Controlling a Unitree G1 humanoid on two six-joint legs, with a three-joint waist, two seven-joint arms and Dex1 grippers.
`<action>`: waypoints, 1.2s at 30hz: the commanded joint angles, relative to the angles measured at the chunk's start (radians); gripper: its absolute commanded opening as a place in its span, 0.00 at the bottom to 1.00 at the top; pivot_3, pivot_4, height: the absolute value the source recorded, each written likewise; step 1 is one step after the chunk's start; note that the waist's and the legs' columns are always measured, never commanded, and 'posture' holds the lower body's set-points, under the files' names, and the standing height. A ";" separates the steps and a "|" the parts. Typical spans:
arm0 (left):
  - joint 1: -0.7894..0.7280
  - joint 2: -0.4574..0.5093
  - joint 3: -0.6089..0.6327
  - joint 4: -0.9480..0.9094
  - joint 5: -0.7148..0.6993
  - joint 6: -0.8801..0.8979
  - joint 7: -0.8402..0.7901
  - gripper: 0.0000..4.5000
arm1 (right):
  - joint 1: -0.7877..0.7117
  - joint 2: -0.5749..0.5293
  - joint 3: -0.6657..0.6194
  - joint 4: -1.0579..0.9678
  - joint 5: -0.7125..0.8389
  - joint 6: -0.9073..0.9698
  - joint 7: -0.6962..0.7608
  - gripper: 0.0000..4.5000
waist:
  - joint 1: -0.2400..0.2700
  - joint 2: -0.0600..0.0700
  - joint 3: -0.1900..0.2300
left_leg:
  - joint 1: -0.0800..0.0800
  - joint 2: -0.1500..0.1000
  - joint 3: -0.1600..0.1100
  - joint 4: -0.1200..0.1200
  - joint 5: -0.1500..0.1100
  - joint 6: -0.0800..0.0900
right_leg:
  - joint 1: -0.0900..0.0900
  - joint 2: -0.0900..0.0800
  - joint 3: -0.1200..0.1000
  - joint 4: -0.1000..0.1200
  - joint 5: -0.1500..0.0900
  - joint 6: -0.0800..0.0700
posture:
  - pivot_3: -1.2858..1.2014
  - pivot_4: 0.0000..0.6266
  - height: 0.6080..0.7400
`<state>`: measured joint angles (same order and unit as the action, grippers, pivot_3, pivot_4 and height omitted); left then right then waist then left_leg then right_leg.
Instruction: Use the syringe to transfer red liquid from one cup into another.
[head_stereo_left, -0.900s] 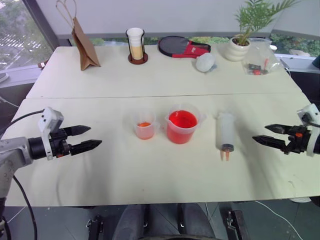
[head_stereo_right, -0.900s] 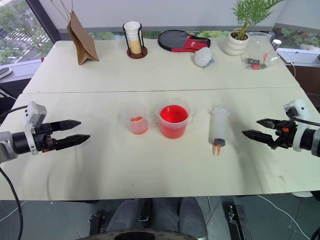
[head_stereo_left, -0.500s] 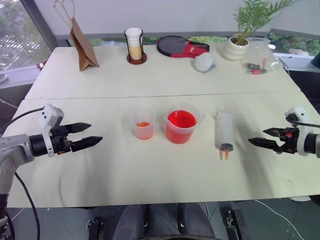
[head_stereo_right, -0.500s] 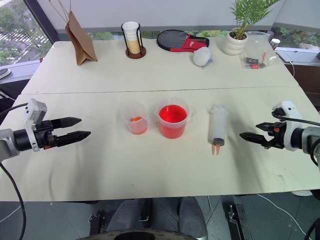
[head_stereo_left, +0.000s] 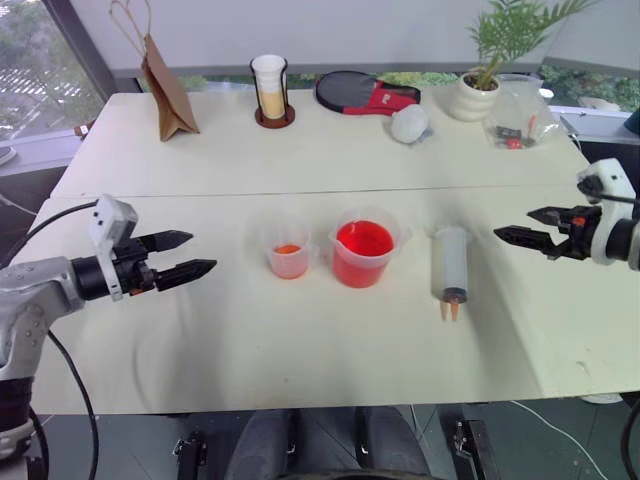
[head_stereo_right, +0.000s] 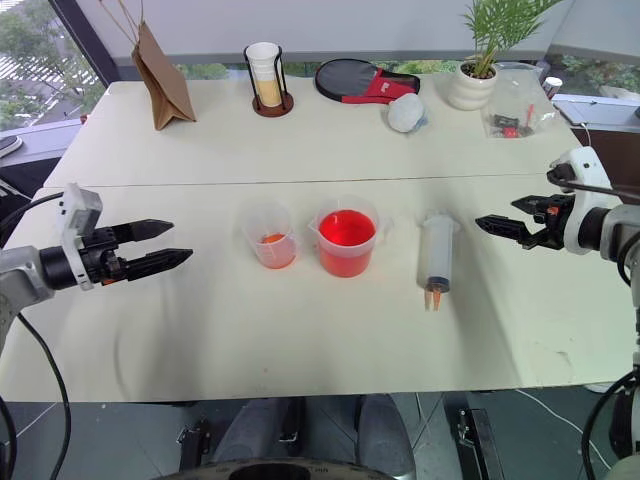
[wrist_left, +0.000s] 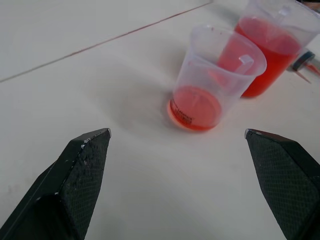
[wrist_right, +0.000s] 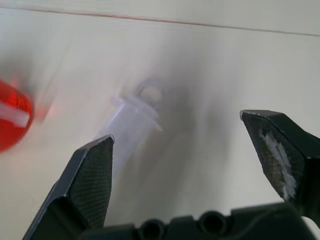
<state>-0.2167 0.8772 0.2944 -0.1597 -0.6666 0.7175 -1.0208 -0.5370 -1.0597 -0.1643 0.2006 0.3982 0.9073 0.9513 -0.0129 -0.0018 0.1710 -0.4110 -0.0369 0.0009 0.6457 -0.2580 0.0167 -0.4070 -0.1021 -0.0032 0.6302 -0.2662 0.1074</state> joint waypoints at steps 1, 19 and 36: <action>-0.073 0.025 -0.022 -0.037 -0.013 -0.003 -0.022 1.00 | -0.114 -0.060 0.059 -0.034 0.024 0.185 0.022 1.00 | 0.001 0.000 0.000 | 0.000 0.000 0.000 0.000 0.000 0.000 | 0.000 0.000 0.000 0.000 0.000 0.000 | 0.52 0.24 1.00; -0.385 -0.051 -0.214 -0.062 0.026 -0.115 -0.151 1.00 | -0.664 0.009 0.717 0.246 0.140 0.707 0.096 1.00 | 0.001 0.001 0.001 | -0.027 -0.001 0.001 0.007 0.004 -0.004 | -0.024 0.002 -0.002 0.002 0.004 0.003 | 0.52 0.24 1.00; -0.317 -0.079 -0.268 -0.157 -0.002 -0.089 -0.152 1.00 | -0.617 0.256 0.651 0.501 -0.067 0.577 -0.052 0.34 | 0.000 -0.003 -0.001 | -0.025 -0.001 0.001 0.021 0.001 0.001 | -0.021 0.006 -0.003 0.016 0.005 0.004 | 0.52 0.24 1.00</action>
<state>-0.5244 0.7952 0.0150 -0.3007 -0.6641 0.6416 -1.1704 -1.1502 -0.8039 0.4969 0.6935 0.3546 1.4886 0.9158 -0.0133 -0.0046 0.1695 -0.4345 -0.0381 0.0020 0.6663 -0.2573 0.0181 -0.4273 -0.0959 -0.0060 0.6467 -0.2614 0.1112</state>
